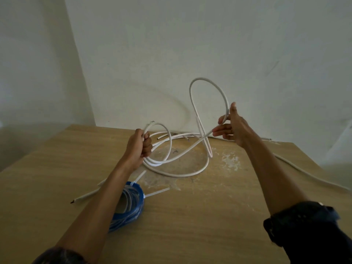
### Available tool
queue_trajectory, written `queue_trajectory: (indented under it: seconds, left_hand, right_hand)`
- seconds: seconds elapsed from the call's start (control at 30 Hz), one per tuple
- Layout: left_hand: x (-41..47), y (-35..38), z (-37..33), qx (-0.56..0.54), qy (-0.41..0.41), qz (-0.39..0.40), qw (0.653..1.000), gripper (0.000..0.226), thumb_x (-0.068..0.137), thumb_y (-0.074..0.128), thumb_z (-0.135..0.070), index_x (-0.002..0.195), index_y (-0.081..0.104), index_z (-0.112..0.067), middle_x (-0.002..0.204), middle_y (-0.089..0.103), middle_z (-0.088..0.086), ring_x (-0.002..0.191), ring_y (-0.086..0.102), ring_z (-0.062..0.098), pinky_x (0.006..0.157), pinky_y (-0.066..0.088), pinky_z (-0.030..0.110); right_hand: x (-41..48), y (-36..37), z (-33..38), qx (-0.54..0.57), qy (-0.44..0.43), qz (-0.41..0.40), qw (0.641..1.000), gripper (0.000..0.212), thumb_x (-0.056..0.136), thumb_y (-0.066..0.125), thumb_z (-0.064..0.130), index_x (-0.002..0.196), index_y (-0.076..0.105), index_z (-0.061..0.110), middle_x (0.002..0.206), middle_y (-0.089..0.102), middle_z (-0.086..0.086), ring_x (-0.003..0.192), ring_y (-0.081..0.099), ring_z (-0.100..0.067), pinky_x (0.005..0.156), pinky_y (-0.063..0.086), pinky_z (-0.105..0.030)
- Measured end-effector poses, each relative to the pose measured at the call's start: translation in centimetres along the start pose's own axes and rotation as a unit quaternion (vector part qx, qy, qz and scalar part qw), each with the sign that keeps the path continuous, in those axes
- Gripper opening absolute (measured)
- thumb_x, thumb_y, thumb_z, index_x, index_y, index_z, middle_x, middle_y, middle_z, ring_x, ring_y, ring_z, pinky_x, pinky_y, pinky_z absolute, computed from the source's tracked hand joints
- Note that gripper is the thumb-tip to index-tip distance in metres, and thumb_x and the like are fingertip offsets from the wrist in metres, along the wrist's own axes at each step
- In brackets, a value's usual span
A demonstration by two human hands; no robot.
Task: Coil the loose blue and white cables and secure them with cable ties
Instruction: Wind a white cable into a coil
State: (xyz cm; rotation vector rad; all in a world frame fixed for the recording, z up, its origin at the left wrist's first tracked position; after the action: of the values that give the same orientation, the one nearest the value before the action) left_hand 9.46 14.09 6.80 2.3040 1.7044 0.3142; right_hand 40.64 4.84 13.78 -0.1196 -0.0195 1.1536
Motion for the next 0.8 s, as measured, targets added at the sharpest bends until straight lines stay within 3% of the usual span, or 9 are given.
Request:
queue_trajectory:
  seconds: [0.1,0.17,0.23,0.3,0.43,0.53,0.63,0.73,0.8]
  left_hand:
    - [-0.3,0.6,-0.4,0.015,0.023,0.021,0.999,0.031,0.095,0.026,-0.012,0.067,0.035,-0.020,0.048,0.019,-0.007,0.040,0.012,0.009,0.042,0.009,0.024]
    - [-0.2,0.3,-0.7,0.012,0.028,-0.004,1.000,0.031,0.096,0.026,-0.013,0.068,0.035,-0.020,0.049,0.019,-0.007,0.041,0.012,0.009,0.042,0.010,0.024]
    - [0.0,-0.3,-0.9,0.002,0.032,-0.052,0.998,0.029,0.096,0.028,-0.013,0.069,0.035,-0.020,0.051,0.019,-0.006,0.042,0.012,0.010,0.043,0.010,0.023]
    - [0.1,-1.1,-1.0,-0.021,0.034,-0.099,0.994,0.028,0.096,0.029,-0.013,0.070,0.036,-0.020,0.052,0.020,-0.005,0.042,0.013,0.011,0.040,0.013,0.021]
    - [-0.1,-2.3,-1.3,-0.032,0.042,-0.141,0.989,0.026,0.094,0.030,-0.013,0.070,0.036,-0.020,0.056,0.020,-0.004,0.045,0.013,0.012,0.040,0.015,0.020]
    - [-0.3,-0.2,-2.3,0.031,0.080,-0.076,0.993,0.029,0.097,0.032,-0.012,0.070,0.038,-0.019,0.051,0.022,-0.006,0.042,0.015,0.010,0.040,0.016,0.019]
    - [-1.4,4.3,-3.0,0.136,0.132,0.005,0.982,0.033,0.104,0.034,-0.015,0.075,0.051,-0.014,0.052,0.030,-0.002,0.039,0.024,0.011,0.040,0.022,0.020]
    - [-2.7,8.4,-2.5,0.179,0.153,0.053,0.971,0.035,0.108,0.035,-0.017,0.086,0.061,-0.007,0.049,0.034,0.000,0.039,0.028,0.012,0.041,0.024,0.021]
    - [-3.0,9.3,-2.2,0.151,0.127,0.037,0.980,0.036,0.106,0.035,-0.017,0.082,0.061,-0.009,0.046,0.035,-0.002,0.038,0.029,0.012,0.043,0.023,0.023]
  right_hand:
    - [-0.1,0.0,-1.3,0.048,0.058,0.013,0.997,0.033,0.100,0.052,0.039,0.085,0.062,0.011,0.092,0.073,-0.021,0.072,0.073,-0.025,0.062,0.049,-0.029]
    - [-0.1,0.7,-1.4,0.111,0.063,0.049,0.991,0.011,0.097,0.054,0.015,0.097,0.062,0.008,0.105,0.070,-0.022,0.080,0.074,-0.024,0.068,0.055,-0.030]
    - [-0.1,1.5,-1.0,0.185,0.046,0.074,0.979,0.018,0.100,0.046,0.001,0.114,0.056,0.003,0.112,0.068,-0.024,0.087,0.075,-0.026,0.069,0.060,-0.035]
    - [0.0,1.3,-0.3,0.257,0.029,0.057,0.964,0.027,0.100,0.040,-0.007,0.125,0.049,-0.001,0.110,0.068,-0.026,0.077,0.075,-0.024,0.057,0.059,-0.027]
    - [-0.6,0.2,1.0,0.219,-0.009,0.025,0.975,0.026,0.102,0.049,0.004,0.127,0.052,-0.003,0.117,0.071,-0.021,0.051,0.047,-0.004,0.038,0.034,-0.012]
    - [-1.4,0.6,2.8,0.056,-0.086,-0.010,0.995,0.030,0.108,0.046,0.022,0.121,0.060,-0.001,0.108,0.075,-0.017,0.046,0.039,-0.007,0.038,0.031,-0.016]
    - [-2.3,3.7,4.9,-0.044,-0.179,-0.031,0.982,0.034,0.110,0.042,0.023,0.118,0.066,0.000,0.093,0.077,-0.010,0.041,0.039,-0.008,0.039,0.031,-0.018]
    - [-3.8,7.8,5.7,-0.132,-0.242,-0.067,0.959,0.033,0.107,0.046,0.027,0.102,0.075,0.012,0.092,0.077,-0.004,0.058,0.054,0.001,0.058,0.044,-0.019]
    - [-4.7,10.1,5.4,-0.147,-0.250,-0.084,0.953,0.028,0.104,0.050,0.024,0.101,0.074,0.012,0.095,0.076,-0.004,0.078,0.067,-0.006,0.076,0.053,-0.026]
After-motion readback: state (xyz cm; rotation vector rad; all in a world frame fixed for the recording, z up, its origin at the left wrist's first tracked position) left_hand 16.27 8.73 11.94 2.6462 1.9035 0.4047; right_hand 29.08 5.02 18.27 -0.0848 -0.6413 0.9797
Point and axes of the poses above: each hand's wrist, its own x-axis towards the middle knuckle, its own y-axis out of the palm, z = x × y, the point moved 10 cm from there along x, towards the middle knuckle
